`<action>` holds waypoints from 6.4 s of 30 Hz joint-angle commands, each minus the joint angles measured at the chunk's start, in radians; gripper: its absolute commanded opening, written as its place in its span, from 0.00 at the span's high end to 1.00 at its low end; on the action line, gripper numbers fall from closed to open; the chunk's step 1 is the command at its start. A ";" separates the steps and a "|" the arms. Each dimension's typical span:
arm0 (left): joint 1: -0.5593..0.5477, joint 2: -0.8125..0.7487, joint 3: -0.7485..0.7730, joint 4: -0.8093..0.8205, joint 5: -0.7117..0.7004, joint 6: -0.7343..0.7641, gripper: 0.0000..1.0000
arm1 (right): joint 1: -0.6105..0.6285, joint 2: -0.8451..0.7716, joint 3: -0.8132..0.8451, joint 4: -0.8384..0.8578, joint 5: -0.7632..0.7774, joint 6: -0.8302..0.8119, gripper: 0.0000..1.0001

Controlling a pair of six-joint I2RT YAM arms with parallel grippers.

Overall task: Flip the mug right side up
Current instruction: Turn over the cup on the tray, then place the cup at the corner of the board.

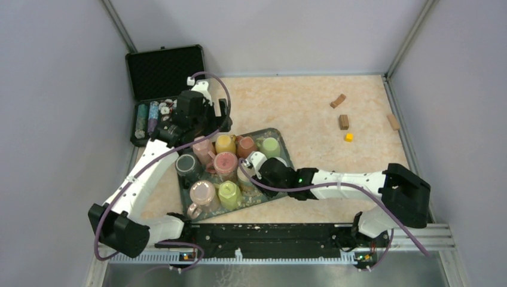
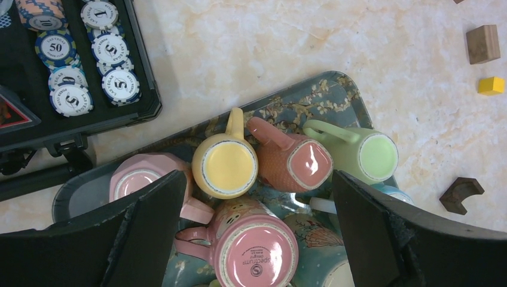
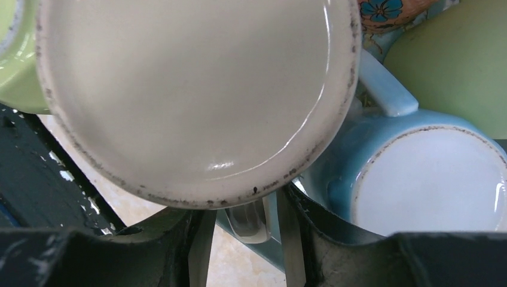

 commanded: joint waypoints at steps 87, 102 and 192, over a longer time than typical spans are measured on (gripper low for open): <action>0.135 -0.071 -0.093 0.680 0.697 -0.578 0.02 | -0.535 0.039 0.597 0.498 -0.283 0.700 1.00; 0.146 0.099 -0.159 1.135 0.816 -0.882 0.16 | -0.540 0.125 0.552 0.860 -0.397 1.004 1.00; 0.114 0.826 0.920 0.095 0.074 0.053 1.00 | -0.547 -0.226 0.286 -0.172 -0.389 0.865 0.38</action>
